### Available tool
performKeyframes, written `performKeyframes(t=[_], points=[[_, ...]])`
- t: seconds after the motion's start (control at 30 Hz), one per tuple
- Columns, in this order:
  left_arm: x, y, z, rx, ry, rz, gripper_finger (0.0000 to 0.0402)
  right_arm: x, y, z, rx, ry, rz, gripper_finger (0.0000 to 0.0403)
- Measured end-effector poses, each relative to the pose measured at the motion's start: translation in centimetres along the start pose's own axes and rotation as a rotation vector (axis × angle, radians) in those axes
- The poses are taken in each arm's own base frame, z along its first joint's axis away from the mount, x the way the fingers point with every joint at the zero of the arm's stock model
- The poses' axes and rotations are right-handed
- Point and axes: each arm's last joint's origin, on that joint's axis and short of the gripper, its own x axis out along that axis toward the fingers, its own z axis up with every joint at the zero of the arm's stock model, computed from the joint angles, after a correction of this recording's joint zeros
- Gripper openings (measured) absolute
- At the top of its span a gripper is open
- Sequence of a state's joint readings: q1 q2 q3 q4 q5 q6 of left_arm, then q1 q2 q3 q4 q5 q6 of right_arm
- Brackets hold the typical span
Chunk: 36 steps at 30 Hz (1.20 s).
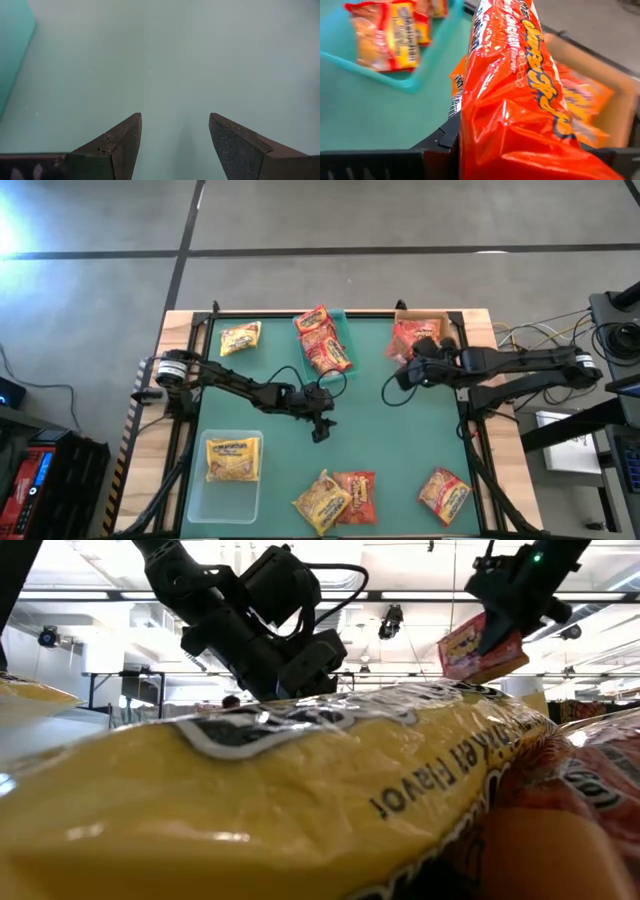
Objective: Sort Maruchan noodles
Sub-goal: Put the right orange noodle pack into the orange bin
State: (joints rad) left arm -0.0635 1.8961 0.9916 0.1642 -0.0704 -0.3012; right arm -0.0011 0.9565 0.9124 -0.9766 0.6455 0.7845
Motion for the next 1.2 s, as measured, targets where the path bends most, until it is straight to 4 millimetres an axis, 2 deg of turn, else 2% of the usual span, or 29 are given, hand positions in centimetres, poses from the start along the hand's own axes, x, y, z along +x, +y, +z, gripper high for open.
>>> performKeyframes(t=[0.43,0.93,1.2], points=[[0.0,0.0,0.1,0.000,-0.010,-0.003,0.0217,1.4,-1.8,-1.7,-0.059,0.149,-0.184,0.0132],[0.0,-0.1,0.2,0.003,-0.016,-0.005,0.0217,2.0,-1.7,-2.4,-0.381,0.232,-0.145,0.0132],[0.0,-0.1,0.2,0.018,-0.018,-0.005,0.0217,2.1,-1.6,-2.4,-0.433,0.238,-0.133,0.0140]])
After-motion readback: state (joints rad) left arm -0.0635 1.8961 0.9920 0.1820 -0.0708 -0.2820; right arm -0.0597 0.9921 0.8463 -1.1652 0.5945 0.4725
